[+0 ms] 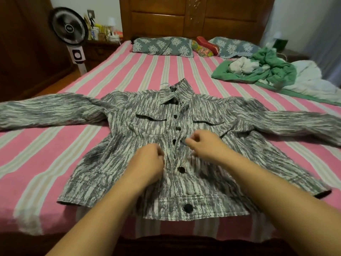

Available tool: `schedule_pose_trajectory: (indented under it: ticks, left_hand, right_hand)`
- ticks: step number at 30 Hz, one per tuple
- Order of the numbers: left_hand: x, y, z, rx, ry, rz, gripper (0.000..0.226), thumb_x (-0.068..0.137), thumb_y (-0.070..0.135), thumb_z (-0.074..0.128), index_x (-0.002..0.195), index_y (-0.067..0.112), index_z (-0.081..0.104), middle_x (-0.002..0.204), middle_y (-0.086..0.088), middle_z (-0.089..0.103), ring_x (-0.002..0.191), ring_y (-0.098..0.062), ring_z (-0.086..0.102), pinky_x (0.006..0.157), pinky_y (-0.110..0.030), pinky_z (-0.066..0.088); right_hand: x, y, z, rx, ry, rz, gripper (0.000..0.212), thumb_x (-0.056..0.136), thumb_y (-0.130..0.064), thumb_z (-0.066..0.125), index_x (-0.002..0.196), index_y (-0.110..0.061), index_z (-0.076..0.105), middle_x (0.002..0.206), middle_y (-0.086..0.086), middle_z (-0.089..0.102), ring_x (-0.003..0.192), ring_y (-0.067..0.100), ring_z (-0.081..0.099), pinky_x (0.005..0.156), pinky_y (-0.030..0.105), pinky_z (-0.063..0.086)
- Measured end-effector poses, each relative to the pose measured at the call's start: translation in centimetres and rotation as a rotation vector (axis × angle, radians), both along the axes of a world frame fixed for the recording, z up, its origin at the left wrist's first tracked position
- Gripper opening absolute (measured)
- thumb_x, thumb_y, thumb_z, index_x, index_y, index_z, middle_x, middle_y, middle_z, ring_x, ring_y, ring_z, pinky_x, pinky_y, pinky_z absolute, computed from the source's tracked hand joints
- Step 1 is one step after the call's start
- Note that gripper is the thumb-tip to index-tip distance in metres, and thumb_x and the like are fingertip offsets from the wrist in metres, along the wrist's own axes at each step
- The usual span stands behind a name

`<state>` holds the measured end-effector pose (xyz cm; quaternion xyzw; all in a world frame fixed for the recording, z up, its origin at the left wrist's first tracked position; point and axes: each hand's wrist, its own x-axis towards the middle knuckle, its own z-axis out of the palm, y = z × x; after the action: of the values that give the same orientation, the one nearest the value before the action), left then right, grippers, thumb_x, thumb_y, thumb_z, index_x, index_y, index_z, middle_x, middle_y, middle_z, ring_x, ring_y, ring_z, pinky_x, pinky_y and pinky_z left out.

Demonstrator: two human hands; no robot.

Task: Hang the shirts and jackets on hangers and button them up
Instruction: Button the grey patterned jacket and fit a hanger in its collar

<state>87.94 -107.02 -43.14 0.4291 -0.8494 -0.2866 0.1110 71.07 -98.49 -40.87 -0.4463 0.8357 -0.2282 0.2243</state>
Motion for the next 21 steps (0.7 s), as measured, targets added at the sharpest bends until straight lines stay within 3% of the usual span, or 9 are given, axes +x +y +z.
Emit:
schedule_pose_trajectory:
  ticks: [2, 4, 6, 8, 10, 13, 15, 17, 21]
  left_hand:
    - [-0.1, -0.2, 1.1, -0.004, 0.251, 0.126, 0.026, 0.101, 0.004, 0.051, 0.116, 0.018, 0.066, 0.111, 0.007, 0.064, 0.081, 0.003, 0.056, 0.059, -0.011, 0.044]
    - [-0.5, -0.5, 1.7, 0.091, 0.482, 0.225, 0.031, 0.098, -0.003, 0.048, 0.106, 0.02, 0.067, 0.105, 0.005, 0.068, 0.087, -0.008, 0.064, 0.07, -0.02, 0.052]
    - [-1.1, -0.8, 1.7, 0.246, 0.597, 0.244, 0.032, 0.097, -0.005, 0.047, 0.1, 0.02, 0.067, 0.097, -0.002, 0.071, 0.087, -0.016, 0.069, 0.073, -0.03, 0.057]
    - [-1.6, -0.9, 1.1, 0.337, 0.604, 0.217, 0.032, 0.098, -0.004, 0.048, 0.1, 0.02, 0.069, 0.097, -0.003, 0.072, 0.088, -0.016, 0.071, 0.075, -0.033, 0.061]
    - [-2.1, -1.1, 0.7, 0.328, 0.556, 0.158, 0.031, 0.1, -0.001, 0.048, 0.105, 0.021, 0.07, 0.1, 0.001, 0.072, 0.093, -0.013, 0.071, 0.081, -0.034, 0.062]
    - [-2.8, -1.7, -0.2, 0.194, 0.395, 0.037, 0.034, 0.102, 0.004, 0.049, 0.125, 0.023, 0.067, 0.116, 0.008, 0.069, 0.099, -0.005, 0.066, 0.087, -0.024, 0.056]
    - [-3.3, -2.1, -1.5, 0.142, 0.262, -0.03, 0.037, 0.104, 0.008, 0.048, 0.137, 0.022, 0.06, 0.127, 0.006, 0.065, 0.089, 0.0, 0.063, 0.076, -0.013, 0.053]
    - [-3.6, -2.4, -2.6, 0.174, 0.202, -0.035, 0.037, 0.105, 0.012, 0.048, 0.14, 0.022, 0.057, 0.13, 0.004, 0.063, 0.083, -0.006, 0.065, 0.072, -0.019, 0.059]
    - [-3.9, -3.3, -3.8, 0.241, 0.21, -0.007, 0.034, 0.103, 0.019, 0.057, 0.136, 0.025, 0.062, 0.129, 0.007, 0.065, 0.108, -0.012, 0.063, 0.1, -0.035, 0.054]
  right_hand:
    - [0.4, -1.8, -1.0, -0.012, -0.029, -0.095, 0.057, 0.084, -0.068, 0.061, 0.108, -0.017, 0.055, 0.101, -0.001, 0.064, 0.083, 0.017, 0.062, 0.076, 0.036, 0.058]
    - [1.7, -2.8, -3.3, 0.099, 0.012, -0.131, 0.084, 0.069, -0.081, 0.062, 0.124, -0.019, 0.051, 0.116, 0.0, 0.057, 0.103, 0.022, 0.058, 0.092, 0.048, 0.054]
    - [1.9, -3.4, -4.8, 0.126, 0.115, -0.176, 0.067, 0.077, -0.069, 0.066, 0.121, -0.02, 0.053, 0.119, -0.001, 0.057, 0.107, 0.021, 0.056, 0.092, 0.043, 0.053]
    - [1.4, -3.5, -4.5, 0.103, 0.025, -0.209, 0.032, 0.088, -0.043, 0.069, 0.101, -0.017, 0.058, 0.097, -0.001, 0.063, 0.078, 0.013, 0.059, 0.066, 0.026, 0.052]
    - [0.5, -3.3, -3.9, 0.098, -0.023, -0.21, 0.017, 0.091, -0.029, 0.068, 0.092, -0.015, 0.058, 0.084, -0.001, 0.062, 0.063, 0.012, 0.055, 0.052, 0.024, 0.045]
    - [0.3, -3.0, -3.9, 0.023, -0.01, -0.216, 0.019, 0.092, -0.02, 0.066, 0.103, -0.015, 0.051, 0.091, 0.001, 0.06, 0.069, 0.014, 0.061, 0.049, 0.026, 0.043]
    - [0.1, -2.8, -4.4, -0.045, -0.051, -0.24, 0.023, 0.093, -0.015, 0.065, 0.108, -0.019, 0.047, 0.092, 0.001, 0.06, 0.068, 0.014, 0.06, 0.048, 0.025, 0.045]
    - [-0.6, -2.5, -4.6, -0.124, -0.149, -0.31, 0.019, 0.094, -0.008, 0.062, 0.103, -0.017, 0.048, 0.092, 0.004, 0.061, 0.066, 0.016, 0.058, 0.05, 0.026, 0.046]
    - [-1.0, -2.4, -4.8, -0.266, -0.52, -0.488, 0.028, 0.095, -0.001, 0.05, 0.119, -0.014, 0.05, 0.111, 0.012, 0.057, 0.072, 0.016, 0.055, 0.055, 0.029, 0.046]
